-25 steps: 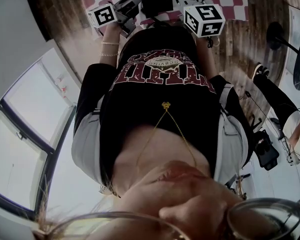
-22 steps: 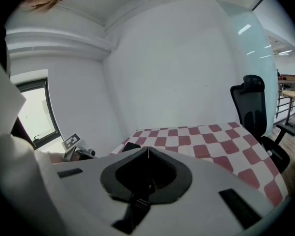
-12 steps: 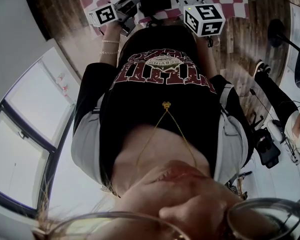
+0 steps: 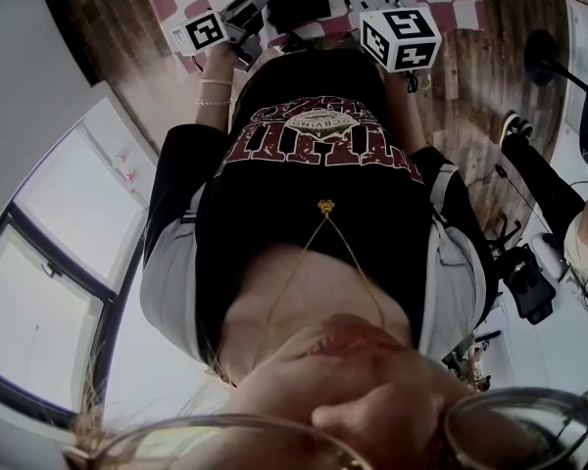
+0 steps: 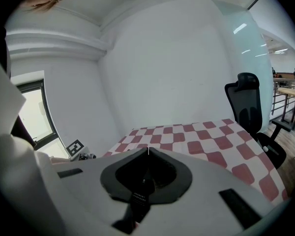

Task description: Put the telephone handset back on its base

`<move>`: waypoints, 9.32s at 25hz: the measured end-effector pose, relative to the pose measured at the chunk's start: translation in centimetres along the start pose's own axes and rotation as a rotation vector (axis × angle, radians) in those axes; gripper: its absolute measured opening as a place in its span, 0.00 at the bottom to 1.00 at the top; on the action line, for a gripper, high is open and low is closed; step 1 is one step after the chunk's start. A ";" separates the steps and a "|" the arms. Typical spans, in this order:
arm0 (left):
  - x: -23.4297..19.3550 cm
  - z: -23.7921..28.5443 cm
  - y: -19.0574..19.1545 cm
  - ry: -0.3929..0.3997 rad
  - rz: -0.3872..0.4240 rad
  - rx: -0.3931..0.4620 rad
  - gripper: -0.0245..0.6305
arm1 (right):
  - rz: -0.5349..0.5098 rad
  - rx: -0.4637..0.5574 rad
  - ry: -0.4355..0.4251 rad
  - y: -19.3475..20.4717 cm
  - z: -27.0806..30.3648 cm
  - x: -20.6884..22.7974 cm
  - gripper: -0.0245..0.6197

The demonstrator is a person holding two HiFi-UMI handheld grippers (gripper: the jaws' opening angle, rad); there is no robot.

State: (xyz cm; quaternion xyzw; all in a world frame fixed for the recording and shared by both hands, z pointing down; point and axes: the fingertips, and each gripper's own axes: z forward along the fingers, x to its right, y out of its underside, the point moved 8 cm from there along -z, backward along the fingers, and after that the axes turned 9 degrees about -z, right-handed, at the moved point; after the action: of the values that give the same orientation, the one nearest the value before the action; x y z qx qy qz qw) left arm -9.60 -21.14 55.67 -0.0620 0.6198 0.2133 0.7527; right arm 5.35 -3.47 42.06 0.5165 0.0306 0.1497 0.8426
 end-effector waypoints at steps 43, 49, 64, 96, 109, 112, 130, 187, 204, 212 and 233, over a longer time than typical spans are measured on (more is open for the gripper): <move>-0.8 1.1 0.4 -0.196 0.193 0.020 0.16 | -0.026 -0.009 -0.047 -0.5 0.9 0.3 0.07; 2.2 1.4 -0.6 -0.336 0.319 -0.066 0.18 | -0.034 0.000 -0.058 -0.8 0.7 0.4 0.07; 3.4 2.2 -1.0 -0.499 0.432 -0.156 0.21 | -0.032 0.023 -0.047 -0.6 -0.2 1.2 0.07; 0.9 0.6 -1.0 -0.169 0.245 -0.040 0.16 | -0.035 0.022 -0.077 -0.6 0.7 0.3 0.07; -0.9 0.6 -1.0 -0.052 0.179 -0.026 0.16 | -0.042 0.006 -0.061 -0.9 1.4 0.1 0.07; -1.0 0.7 -1.0 -0.050 0.176 -0.029 0.16 | -0.043 0.003 -0.067 -1.0 1.8 -0.2 0.07; 1.5 1.9 -0.2 -0.467 0.593 -0.103 0.21 | -0.072 0.003 -0.133 -0.9 1.9 0.2 0.07; 11.1 2.0 1.3 -0.443 0.818 0.134 0.05 | -0.131 0.026 -0.225 -1.2 1.9 -3.7 0.07; 15.5 0.4 0.1 -0.379 0.896 0.241 0.05 | -0.154 0.151 -0.249 -5.3 1.2 -5.4 0.07; 17.5 -0.7 -0.7 -0.352 0.906 0.298 0.05 | -0.175 0.204 -0.254 -7.2 0.8 -6.3 0.07; 19.8 -2.7 -1.8 -0.353 0.963 0.369 0.05 | -0.212 0.239 -0.279 -9.1 1.0 -7.8 0.07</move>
State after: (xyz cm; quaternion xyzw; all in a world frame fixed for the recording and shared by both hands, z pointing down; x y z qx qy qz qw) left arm -8.52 -18.83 35.77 0.3988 0.4692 0.4289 0.6609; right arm 0.14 -10.36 33.73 0.6224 -0.0146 -0.0173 0.7824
